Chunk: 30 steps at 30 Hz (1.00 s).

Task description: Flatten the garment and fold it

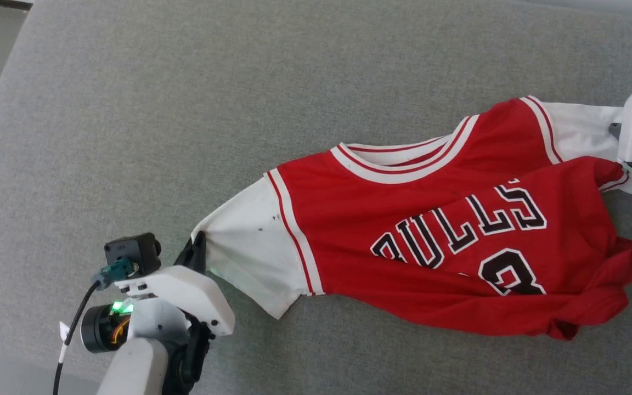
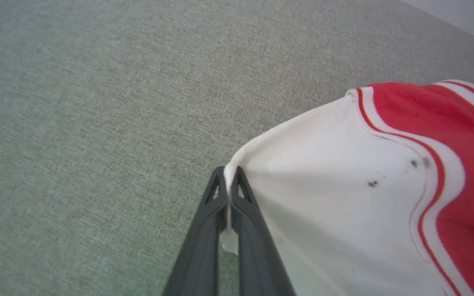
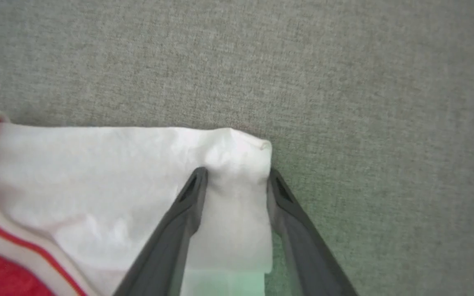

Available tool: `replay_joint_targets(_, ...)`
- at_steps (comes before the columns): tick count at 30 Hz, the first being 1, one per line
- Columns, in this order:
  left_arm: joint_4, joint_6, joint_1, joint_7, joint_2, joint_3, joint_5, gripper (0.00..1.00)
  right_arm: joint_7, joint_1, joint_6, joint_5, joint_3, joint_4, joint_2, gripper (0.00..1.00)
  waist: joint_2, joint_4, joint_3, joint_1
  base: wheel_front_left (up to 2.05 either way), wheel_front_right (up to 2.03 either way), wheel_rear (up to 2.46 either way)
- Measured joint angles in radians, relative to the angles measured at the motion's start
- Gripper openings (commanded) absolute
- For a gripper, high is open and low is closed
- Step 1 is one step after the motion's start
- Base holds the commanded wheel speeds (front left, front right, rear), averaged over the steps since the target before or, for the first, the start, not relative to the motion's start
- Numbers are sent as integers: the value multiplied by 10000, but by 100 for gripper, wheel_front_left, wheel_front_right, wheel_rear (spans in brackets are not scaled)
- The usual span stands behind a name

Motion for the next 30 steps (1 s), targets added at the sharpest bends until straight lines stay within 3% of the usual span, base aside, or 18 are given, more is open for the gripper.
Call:
replay_joint_targets(3,-10,-58,0,-86,13,2,-15,0,546,-4,0,8,180,-267,6,0,0,-71,15,0,0,0,0)
replay_joint_targets(9,-192,-462,-294,-286,265,48,-153,0,648,433,0,408,790,-1281,-98,0,0,-358,-129,2,0,0,0)
replay_joint_targets(19,-1352,-1559,-2108,167,1386,84,-268,0,-349,624,0,1386,1816,-3691,-1421,0,0,-962,-737,0,0,0,0)
replay_joint_targets(24,-1546,-1670,-3860,537,1931,314,-125,0,-723,48,0,1475,2207,-4510,-1916,0,0,-1431,-757,0,0,0,0)
replay_joint_targets(30,-917,-1597,-6294,675,1894,1064,-606,0,-1377,-1577,2,1480,2579,-4767,-2075,0,0,-1927,-397,1,0,0,0)
